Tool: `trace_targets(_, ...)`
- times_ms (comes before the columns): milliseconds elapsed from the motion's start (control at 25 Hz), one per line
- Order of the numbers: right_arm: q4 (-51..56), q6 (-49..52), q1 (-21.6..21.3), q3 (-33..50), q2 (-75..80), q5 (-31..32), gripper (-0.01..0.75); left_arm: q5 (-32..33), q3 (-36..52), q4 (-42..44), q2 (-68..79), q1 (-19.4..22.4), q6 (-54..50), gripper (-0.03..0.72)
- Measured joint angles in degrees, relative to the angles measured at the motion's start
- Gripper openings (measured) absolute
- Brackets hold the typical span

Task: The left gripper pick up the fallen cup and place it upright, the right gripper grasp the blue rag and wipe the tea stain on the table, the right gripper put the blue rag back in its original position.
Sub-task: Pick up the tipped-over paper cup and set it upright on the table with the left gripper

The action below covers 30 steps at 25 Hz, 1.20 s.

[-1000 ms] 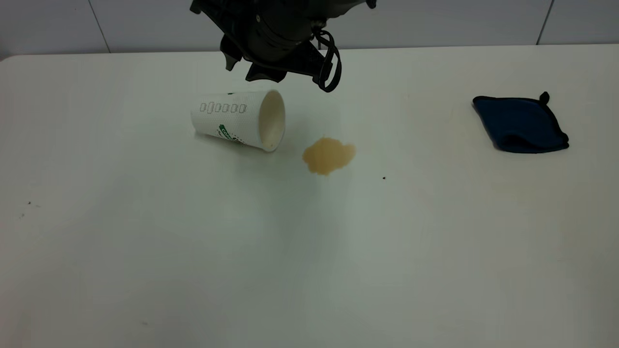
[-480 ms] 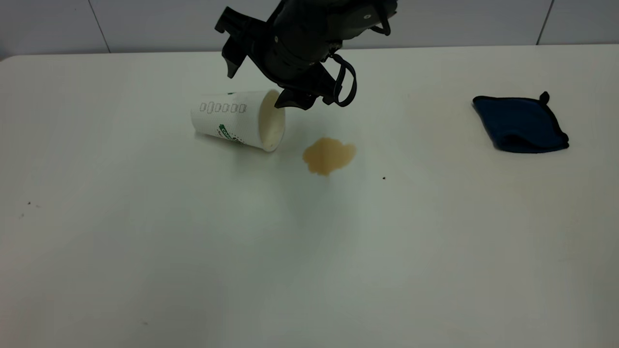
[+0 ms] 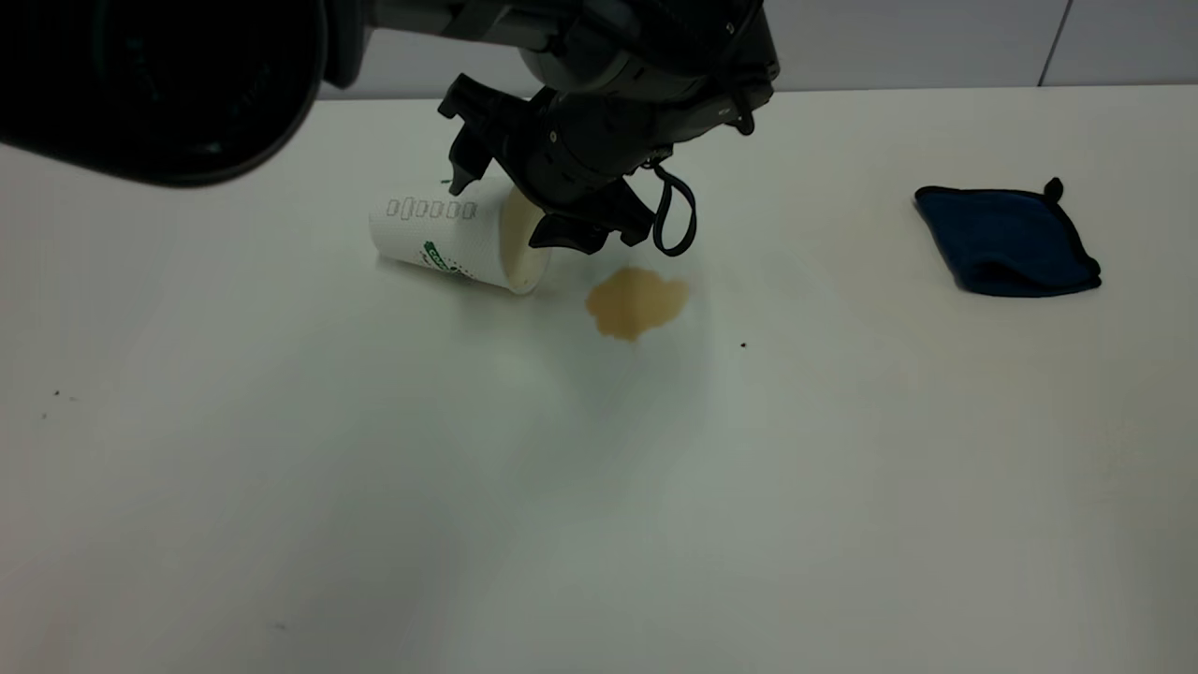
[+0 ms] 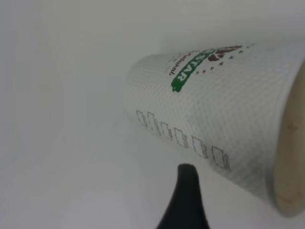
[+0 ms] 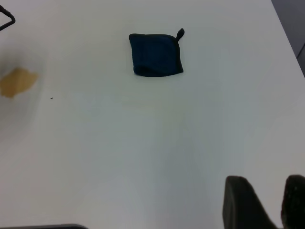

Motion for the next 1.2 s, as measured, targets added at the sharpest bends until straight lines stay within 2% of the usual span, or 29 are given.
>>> trace_targets(280,0.0,0.0,0.0,0.0,0.0,0.0,0.240,0.7,-2.9,0.4,3.3,2.0,-1.6,0.670)
trace_targets(400,0.0,0.0,0.0,0.0,0.0,0.0,0.240,1.0,-3.0,1.9,4.0,2.4,-2.5,0.615)
trace_targets(560,0.0,0.0,0.0,0.0,0.0,0.0,0.240,2.2,-3.0,5.3,4.9,2.4,-3.0,0.450)
trace_targets(800,0.0,0.0,0.0,0.0,0.0,0.0,0.240,3.1,-3.1,9.0,5.3,2.4,-5.8,0.091)
trace_targets(880,0.0,0.0,0.0,0.0,0.0,0.0,0.240,3.1,-3.6,10.0,5.3,2.4,-6.2,0.035)
trace_targets(1040,0.0,0.0,0.0,0.0,0.0,0.0,0.240,3.1,-8.7,8.6,5.3,2.3,-5.6,0.010)
trace_targets(1200,0.0,0.0,0.0,0.0,0.0,0.0,0.240,3.1,-17.7,3.0,5.1,2.4,1.5,0.010)
